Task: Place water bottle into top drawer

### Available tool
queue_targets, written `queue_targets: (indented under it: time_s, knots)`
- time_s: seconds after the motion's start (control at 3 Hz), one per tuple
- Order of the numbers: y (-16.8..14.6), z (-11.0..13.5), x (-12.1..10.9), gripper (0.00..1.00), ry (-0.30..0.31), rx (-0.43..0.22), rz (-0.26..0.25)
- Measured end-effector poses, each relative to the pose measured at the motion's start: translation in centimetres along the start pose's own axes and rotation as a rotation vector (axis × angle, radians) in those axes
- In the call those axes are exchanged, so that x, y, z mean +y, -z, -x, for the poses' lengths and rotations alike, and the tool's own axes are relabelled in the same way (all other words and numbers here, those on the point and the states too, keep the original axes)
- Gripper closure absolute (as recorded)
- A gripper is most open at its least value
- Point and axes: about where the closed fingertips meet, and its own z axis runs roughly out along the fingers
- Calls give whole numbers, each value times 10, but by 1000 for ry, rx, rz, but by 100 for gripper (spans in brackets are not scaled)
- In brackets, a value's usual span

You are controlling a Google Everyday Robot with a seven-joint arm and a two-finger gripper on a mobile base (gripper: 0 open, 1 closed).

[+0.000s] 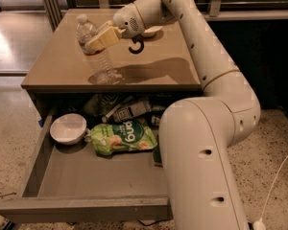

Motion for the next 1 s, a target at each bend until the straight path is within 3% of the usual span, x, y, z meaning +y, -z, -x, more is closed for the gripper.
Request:
queue_targets:
  time_s: [0.67,1.0]
  knots:
    - [7,6,3,100,-9,7,-13]
    - [32,23,19,100,4,23,-46]
